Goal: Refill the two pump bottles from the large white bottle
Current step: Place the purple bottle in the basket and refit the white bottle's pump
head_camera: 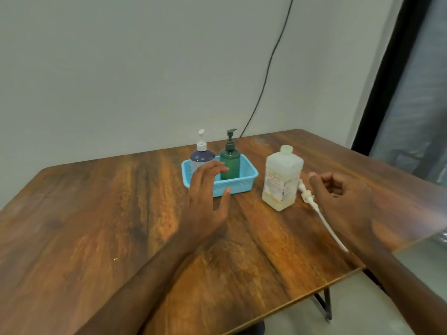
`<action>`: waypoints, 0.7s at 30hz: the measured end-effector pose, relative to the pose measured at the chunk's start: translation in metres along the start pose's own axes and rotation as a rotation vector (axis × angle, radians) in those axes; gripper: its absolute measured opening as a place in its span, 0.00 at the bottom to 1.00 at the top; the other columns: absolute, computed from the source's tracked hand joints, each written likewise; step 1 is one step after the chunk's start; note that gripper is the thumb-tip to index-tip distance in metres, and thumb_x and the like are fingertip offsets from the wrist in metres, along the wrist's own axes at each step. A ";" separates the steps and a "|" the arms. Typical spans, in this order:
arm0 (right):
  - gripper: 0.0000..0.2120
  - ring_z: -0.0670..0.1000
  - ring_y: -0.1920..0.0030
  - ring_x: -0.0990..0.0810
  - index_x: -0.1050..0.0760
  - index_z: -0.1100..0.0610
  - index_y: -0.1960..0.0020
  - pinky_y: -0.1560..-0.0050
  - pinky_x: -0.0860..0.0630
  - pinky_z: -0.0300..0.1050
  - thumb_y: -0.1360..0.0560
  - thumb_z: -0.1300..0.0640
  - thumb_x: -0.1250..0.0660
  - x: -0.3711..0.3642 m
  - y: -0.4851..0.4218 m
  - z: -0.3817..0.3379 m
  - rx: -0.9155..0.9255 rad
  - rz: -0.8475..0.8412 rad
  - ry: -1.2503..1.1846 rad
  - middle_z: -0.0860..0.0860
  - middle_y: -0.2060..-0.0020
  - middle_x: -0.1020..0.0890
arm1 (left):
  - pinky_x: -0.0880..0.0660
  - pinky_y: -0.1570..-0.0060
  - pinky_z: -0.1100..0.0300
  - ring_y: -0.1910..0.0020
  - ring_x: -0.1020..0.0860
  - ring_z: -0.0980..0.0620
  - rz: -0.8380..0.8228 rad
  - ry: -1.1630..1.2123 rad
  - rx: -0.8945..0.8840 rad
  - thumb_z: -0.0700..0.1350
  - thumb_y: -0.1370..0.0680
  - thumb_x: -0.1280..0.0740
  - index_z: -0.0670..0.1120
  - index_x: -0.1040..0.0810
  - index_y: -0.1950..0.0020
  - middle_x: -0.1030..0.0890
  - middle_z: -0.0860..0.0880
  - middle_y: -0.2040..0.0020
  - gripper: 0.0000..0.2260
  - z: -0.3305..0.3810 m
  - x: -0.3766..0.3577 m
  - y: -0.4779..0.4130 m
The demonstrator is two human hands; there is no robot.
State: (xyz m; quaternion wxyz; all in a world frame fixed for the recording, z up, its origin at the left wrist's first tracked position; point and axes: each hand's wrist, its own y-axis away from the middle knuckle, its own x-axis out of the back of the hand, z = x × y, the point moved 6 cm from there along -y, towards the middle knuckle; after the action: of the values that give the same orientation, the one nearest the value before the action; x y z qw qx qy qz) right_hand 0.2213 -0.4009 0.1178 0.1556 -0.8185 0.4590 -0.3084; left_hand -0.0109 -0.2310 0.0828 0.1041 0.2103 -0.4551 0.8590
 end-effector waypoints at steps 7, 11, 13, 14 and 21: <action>0.07 0.48 0.57 0.18 0.20 0.52 0.52 0.60 0.20 0.45 0.23 0.48 0.28 -0.016 -0.040 0.079 -0.384 -0.317 0.208 0.50 0.57 0.17 | 0.38 0.28 0.60 0.28 0.36 0.61 -0.277 0.042 0.155 0.55 0.24 0.22 0.59 0.46 0.21 0.36 0.55 0.21 0.41 0.061 -0.081 -0.017; 0.11 0.49 0.57 0.16 0.20 0.49 0.53 0.53 0.15 0.49 0.26 0.43 0.25 -0.042 -0.058 0.100 -0.423 -0.336 0.246 0.49 0.57 0.16 | 0.36 0.20 0.49 0.20 0.36 0.52 -0.299 0.085 0.264 0.56 0.26 0.20 0.54 0.49 0.16 0.37 0.52 0.19 0.49 0.063 -0.110 -0.035; 0.12 0.48 0.57 0.18 0.21 0.52 0.52 0.54 0.17 0.45 0.25 0.44 0.26 -0.046 -0.063 0.098 -0.378 -0.391 0.339 0.50 0.57 0.17 | 0.37 0.19 0.47 0.19 0.37 0.50 -0.308 0.083 0.297 0.56 0.26 0.20 0.52 0.50 0.16 0.38 0.51 0.18 0.49 0.061 -0.118 -0.041; 0.12 0.48 0.58 0.18 0.21 0.53 0.52 0.55 0.18 0.44 0.25 0.44 0.26 -0.047 -0.065 0.097 -0.372 -0.401 0.370 0.51 0.57 0.17 | 0.36 0.20 0.48 0.19 0.37 0.49 -0.300 0.086 0.304 0.55 0.26 0.20 0.51 0.49 0.16 0.38 0.50 0.18 0.49 0.061 -0.119 -0.044; 0.05 0.47 0.55 0.17 0.14 0.49 0.52 0.51 0.17 0.49 0.22 0.52 0.29 -0.011 -0.067 0.075 -0.267 -0.227 0.120 0.48 0.55 0.13 | 0.20 0.38 0.54 0.31 0.23 0.50 -0.278 0.184 0.334 0.51 0.24 0.20 0.52 0.35 0.23 0.24 0.53 0.29 0.35 0.045 -0.115 -0.057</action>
State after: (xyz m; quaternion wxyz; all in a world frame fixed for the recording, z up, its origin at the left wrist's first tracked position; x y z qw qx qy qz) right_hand 0.3092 -0.3576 0.0930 -0.0178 -0.8586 0.4091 -0.3085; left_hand 0.1241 -0.2343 0.0946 0.2262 0.2060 -0.2620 0.9153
